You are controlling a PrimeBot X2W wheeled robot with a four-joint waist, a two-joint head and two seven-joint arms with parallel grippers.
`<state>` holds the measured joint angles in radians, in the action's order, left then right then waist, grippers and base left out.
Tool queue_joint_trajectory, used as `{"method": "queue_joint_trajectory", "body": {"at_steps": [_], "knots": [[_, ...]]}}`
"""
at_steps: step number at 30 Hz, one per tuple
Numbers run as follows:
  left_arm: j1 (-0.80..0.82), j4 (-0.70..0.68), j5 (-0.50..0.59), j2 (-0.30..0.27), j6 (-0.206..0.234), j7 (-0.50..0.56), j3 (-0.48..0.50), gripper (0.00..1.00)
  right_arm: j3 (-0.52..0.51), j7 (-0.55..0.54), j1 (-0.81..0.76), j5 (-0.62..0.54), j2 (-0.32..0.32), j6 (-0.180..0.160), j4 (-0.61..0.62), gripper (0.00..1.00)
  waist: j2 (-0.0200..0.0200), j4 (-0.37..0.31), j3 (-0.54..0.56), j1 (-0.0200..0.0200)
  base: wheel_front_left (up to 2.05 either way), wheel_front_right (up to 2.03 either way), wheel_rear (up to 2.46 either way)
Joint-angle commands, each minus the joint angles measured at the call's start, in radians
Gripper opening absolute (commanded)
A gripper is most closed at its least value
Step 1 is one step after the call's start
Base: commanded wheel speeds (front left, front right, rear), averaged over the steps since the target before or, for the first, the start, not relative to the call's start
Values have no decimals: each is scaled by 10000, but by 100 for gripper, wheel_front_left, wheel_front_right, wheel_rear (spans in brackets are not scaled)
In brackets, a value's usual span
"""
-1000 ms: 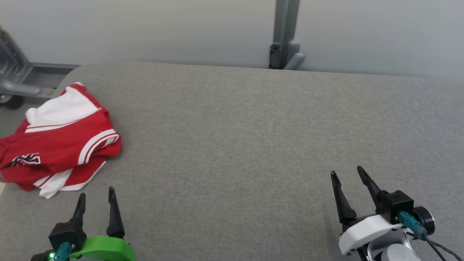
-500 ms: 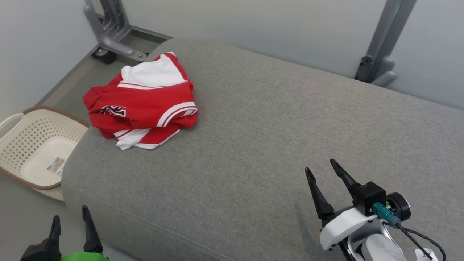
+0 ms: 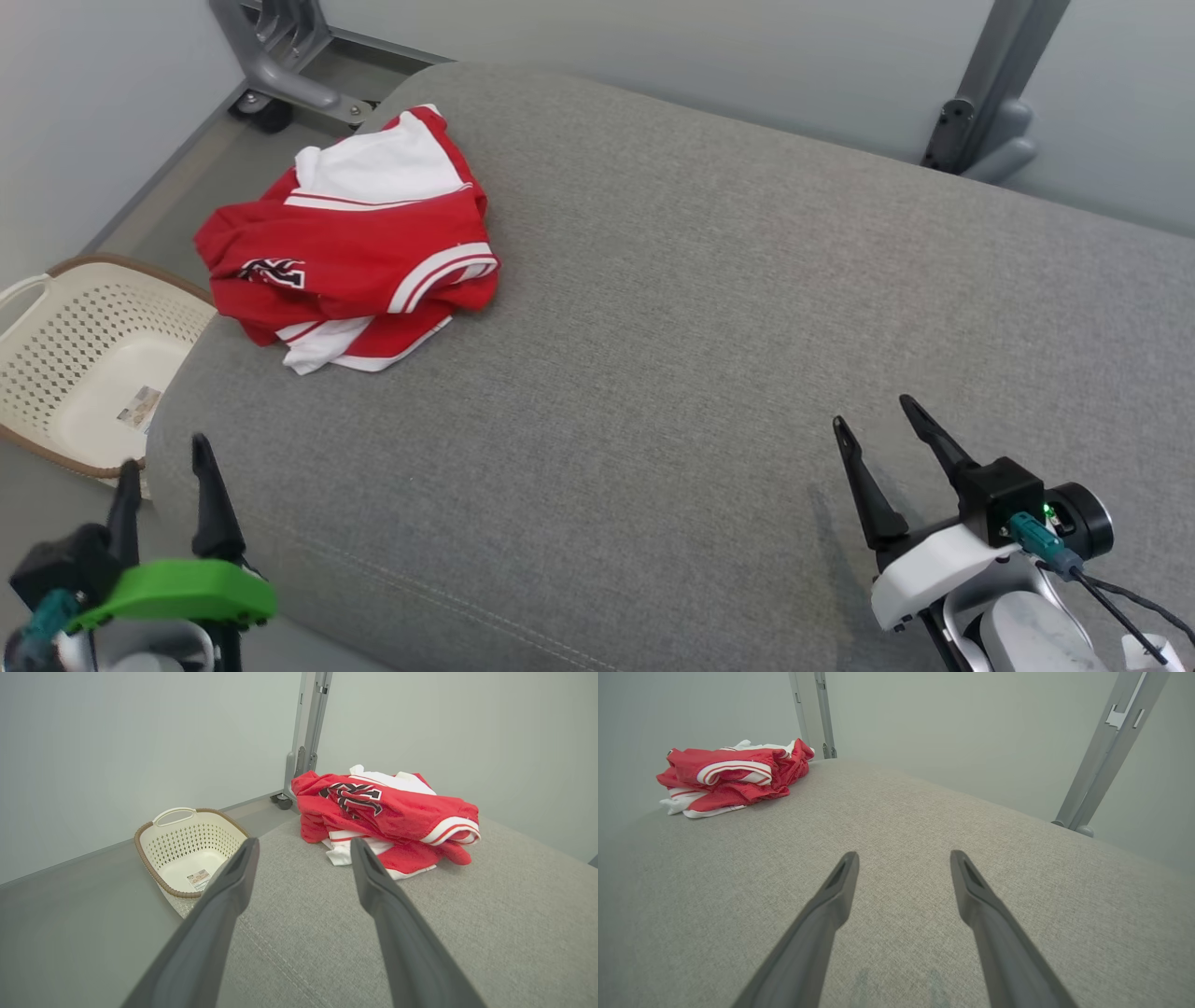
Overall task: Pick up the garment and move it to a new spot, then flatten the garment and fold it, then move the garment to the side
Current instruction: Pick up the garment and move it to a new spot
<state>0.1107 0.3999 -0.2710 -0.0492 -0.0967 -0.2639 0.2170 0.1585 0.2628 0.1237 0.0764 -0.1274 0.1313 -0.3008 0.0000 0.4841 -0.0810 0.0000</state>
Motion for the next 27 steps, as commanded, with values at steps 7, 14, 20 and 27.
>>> {"method": "queue_joint_trajectory", "body": {"at_steps": [7, 14, 20, 27], "knots": [[2134, 785, 308, -845, -334, -5, 188, 100, -11, 34, 316, 123, -511, -10, 237, 100, 0, -1372, -1376, 0, 0, 0, 0], [3534, 1988, -933, -2168, -341, -4, -1493, 100, 238, 32, 613, 271, -724, -10, 339, 100, 0, -2132, -1899, 0, 0, 0, 0], [4090, 3227, -1940, -3143, -331, 10, -3500, 100, 280, 32, 571, 403, -722, -10, 205, 100, 0, -2708, -1956, 0, 0, 0, 0], [4890, 5057, -1607, -3632, -180, -4, -4459, 100, 263, 34, 558, 421, -718, -10, 87, 100, 0, -3157, -2017, 0, 0, 0, 0]]}}
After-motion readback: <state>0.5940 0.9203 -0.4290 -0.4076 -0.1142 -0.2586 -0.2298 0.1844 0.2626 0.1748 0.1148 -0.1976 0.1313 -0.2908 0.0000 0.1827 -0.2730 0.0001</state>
